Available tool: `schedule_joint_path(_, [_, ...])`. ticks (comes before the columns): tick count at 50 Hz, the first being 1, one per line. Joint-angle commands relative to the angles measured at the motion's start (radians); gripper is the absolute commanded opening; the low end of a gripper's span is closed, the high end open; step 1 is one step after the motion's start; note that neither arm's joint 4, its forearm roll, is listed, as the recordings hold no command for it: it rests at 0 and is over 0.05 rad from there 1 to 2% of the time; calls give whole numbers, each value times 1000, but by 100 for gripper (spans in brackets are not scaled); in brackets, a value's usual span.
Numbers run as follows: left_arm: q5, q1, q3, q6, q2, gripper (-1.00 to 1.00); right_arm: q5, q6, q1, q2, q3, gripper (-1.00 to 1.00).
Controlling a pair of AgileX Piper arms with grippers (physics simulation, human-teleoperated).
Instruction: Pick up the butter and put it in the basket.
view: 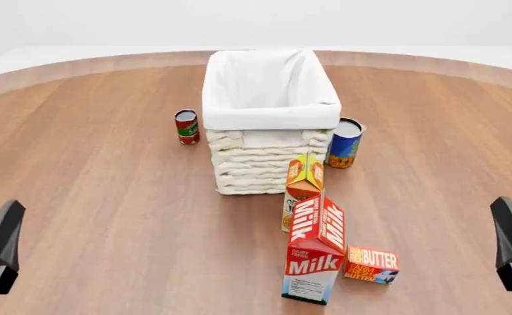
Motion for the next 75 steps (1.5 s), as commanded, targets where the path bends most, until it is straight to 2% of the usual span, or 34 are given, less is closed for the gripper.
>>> schedule_joint_path(1, [0, 0, 0, 0, 0, 100, -12, -63, 36, 68, -41, 100])
schedule_joint_path(7, [0, 0, 0, 0, 0, 100, 36, -170, 89, 101, -157, 100])
schedule_joint_path(10, [0, 0, 0, 0, 0, 100, 74, -170, 108, 85, -197, 100])
schedule_joint_path(11, [0, 0, 0, 0, 0, 100, 85, -181, 150, 113, -217, 100])
schedule_joint_path(13, [0, 0, 0, 0, 0, 100, 117, -240, 225, 132, -254, 100])
schedule_joint_path(15, [0, 0, 0, 0, 0, 100, 104, -367, 284, 261, -269, 100])
schedule_joint_path(17, [0, 0, 0, 0, 0, 100, 141, -413, 347, 322, -299, 100])
schedule_joint_path(20, [0, 0, 0, 0, 0, 100, 250, -462, 428, 415, -375, 100])
schedule_joint_path(22, [0, 0, 0, 0, 0, 100, 316, -509, 429, 458, -427, 100])
schedule_joint_path(24, [0, 0, 0, 0, 0, 100, 426, -505, 454, 508, -516, 100])
schedule_joint_path(26, [0, 0, 0, 0, 0, 100, 460, -515, 460, 516, -543, 100])
schedule_joint_path(28, [0, 0, 0, 0, 0, 100, 582, -556, 505, 549, -622, 100])
schedule_joint_path(29, [0, 0, 0, 0, 0, 100, 616, -549, 501, 567, -660, 100])
schedule_joint_path(31, [0, 0, 0, 0, 0, 100, 731, -524, 569, 606, -761, 100])
schedule_joint_path(34, [0, 0, 0, 0, 0, 100, 844, -610, 605, 647, -791, 100])
schedule_joint_path(38, [0, 0, 0, 0, 0, 100, 939, -731, 592, 680, -797, 100])
schedule_joint_path(40, [0, 0, 0, 0, 0, 100, 1001, -772, 639, 669, -791, 100])
schedule_joint_path(42, [0, 0, 0, 0, 0, 100, 1095, -800, 759, 644, -799, 100])
schedule_joint_path(43, [0, 0, 0, 0, 0, 100, 1139, -752, 817, 664, -828, 100])
schedule_joint_path(44, [0, 0, 0, 0, 0, 100, 1156, -760, 788, 683, -821, 100])
schedule_joint_path(45, [0, 0, 0, 0, 0, 100, 1172, -812, 722, 704, -807, 100])
schedule_joint_path(47, [0, 0, 0, 0, 0, 100, 1185, -865, 667, 729, -801, 100])
schedule_joint_path(48, [0, 0, 0, 0, 0, 100, 1193, -859, 664, 744, -806, 100])
schedule_joint_path(49, [0, 0, 0, 0, 0, 100, 1201, -886, 625, 759, -792, 100])
schedule_joint_path(50, [0, 0, 0, 0, 0, 100, 1215, -942, 584, 754, -762, 100])
schedule_joint_path(51, [0, 0, 0, 0, 0, 100, 1218, -942, 572, 772, -762, 100])
schedule_joint_path(52, [0, 0, 0, 0, 0, 100, 1214, -1001, 515, 775, -742, 100])
schedule_joint_path(55, [0, 0, 0, 0, 0, 100, 1202, -1033, 478, 816, -759, 100])
schedule_joint_path(56, [0, 0, 0, 0, 0, 100, 1199, -1020, 489, 833, -779, 100])
schedule_joint_path(59, [0, 0, 0, 0, 0, 100, 1190, -1092, 421, 853, -758, 100])
schedule_joint_path(60, [0, 0, 0, 0, 0, 100, 1179, -1142, 375, 853, -738, 100])
schedule_joint_path(63, [0, 0, 0, 0, 0, 100, 1163, -1178, 341, 868, -722, 100])
schedule_joint_path(71, [0, 0, 0, 0, 0, 100, 1110, -1149, 378, 934, -725, 100])
schedule_joint_path(75, [0, 0, 0, 0, 0, 100, 1082, -1105, 418, 960, -705, 100])
